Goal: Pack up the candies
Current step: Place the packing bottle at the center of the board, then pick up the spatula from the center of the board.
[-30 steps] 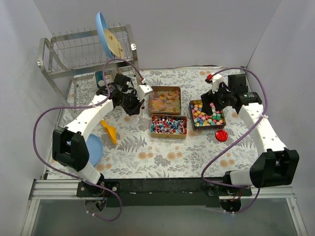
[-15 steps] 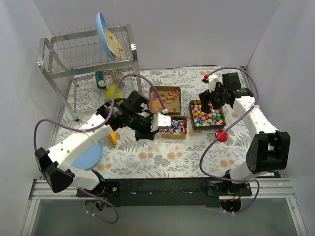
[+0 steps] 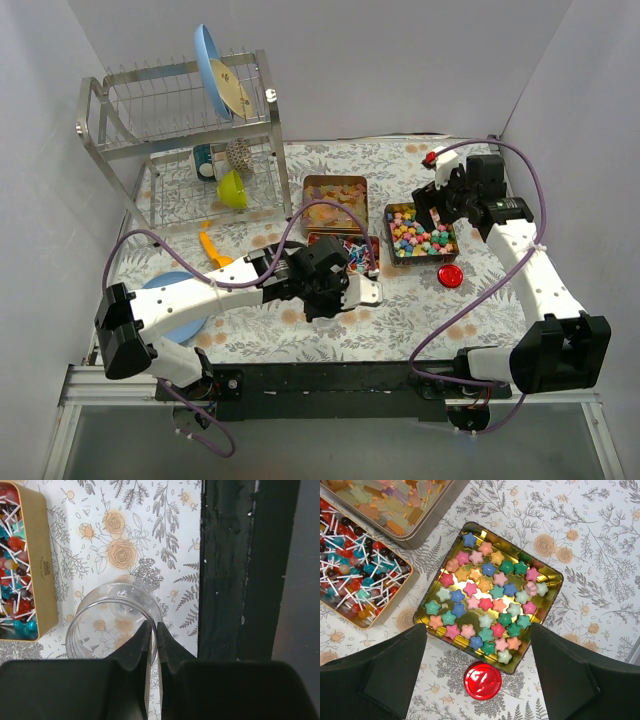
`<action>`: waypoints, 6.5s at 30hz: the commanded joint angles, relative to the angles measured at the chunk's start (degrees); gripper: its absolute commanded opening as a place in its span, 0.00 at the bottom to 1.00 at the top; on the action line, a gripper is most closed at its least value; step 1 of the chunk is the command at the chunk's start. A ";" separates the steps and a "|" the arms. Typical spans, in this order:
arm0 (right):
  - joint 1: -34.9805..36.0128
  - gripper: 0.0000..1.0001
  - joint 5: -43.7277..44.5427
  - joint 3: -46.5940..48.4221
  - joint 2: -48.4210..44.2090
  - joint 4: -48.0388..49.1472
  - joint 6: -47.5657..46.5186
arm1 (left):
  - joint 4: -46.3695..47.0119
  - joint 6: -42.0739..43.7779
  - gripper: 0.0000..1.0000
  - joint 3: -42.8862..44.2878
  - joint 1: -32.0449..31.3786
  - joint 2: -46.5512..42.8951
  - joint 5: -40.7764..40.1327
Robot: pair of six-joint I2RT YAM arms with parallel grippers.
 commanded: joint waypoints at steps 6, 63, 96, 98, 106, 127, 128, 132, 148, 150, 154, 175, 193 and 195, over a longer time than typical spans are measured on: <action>-0.26 0.91 -1.36 -1.26 -1.55 1.83 0.93 | 7.20 -6.49 0.00 -2.29 -0.46 -0.88 -3.18; -0.35 0.91 -5.31 -6.01 -4.98 0.07 0.49 | 1.50 -14.29 0.62 -7.05 49.44 -14.35 -20.59; -0.70 0.93 0.05 -0.56 1.44 -3.09 -2.76 | 10.37 -53.34 0.35 -23.82 81.89 -6.42 15.71; -0.78 0.93 0.14 -0.73 1.44 -3.09 -2.76 | 11.42 -53.95 0.34 -24.00 82.33 -5.54 15.27; -0.70 0.93 0.57 -1.00 1.70 -2.92 -3.12 | 17.57 -56.68 0.35 -25.14 82.33 -2.73 16.33; -0.70 0.93 0.66 -4.78 -0.32 -2.30 -3.29 | 28.83 -61.95 0.17 -30.50 82.24 4.22 24.41; -0.70 0.93 0.66 -4.78 -0.32 -2.30 -3.29 | 28.91 -61.95 0.13 -31.20 82.24 3.70 24.67; -0.78 0.93 0.75 -4.52 -0.32 -2.13 -3.55 | 24.63 -59.24 0.06 -30.77 82.24 0.62 25.03; -0.70 0.90 -10.81 -1.71 -0.58 -5.28 -8.82 | -2.20 -32.16 0.00 -21.71 76.56 -6.06 36.10; -0.61 0.88 -15.31 -1.09 -1.29 -8.78 -12.95 | -2.46 -30.85 0.00 -22.33 71.29 -8.08 40.75; 0.44 0.88 -16.83 1.54 -0.85 -10.64 -14.89 | -1.49 -29.18 0.00 -21.98 58.96 -10.64 44.80; 3.34 0.93 -44.60 33.80 15.85 -29.89 -24.29 | -20.13 15.01 0.00 19.86 36.28 15.38 23.02; 17.67 0.93 -39.50 27.39 18.22 -32.89 -34.32 | -10.46 11.52 0.00 12.13 23.53 7.74 11.40; 18.11 0.93 -38.98 25.99 18.31 -32.45 -34.40 | -9.41 11.35 0.00 11.78 23.53 6.25 11.84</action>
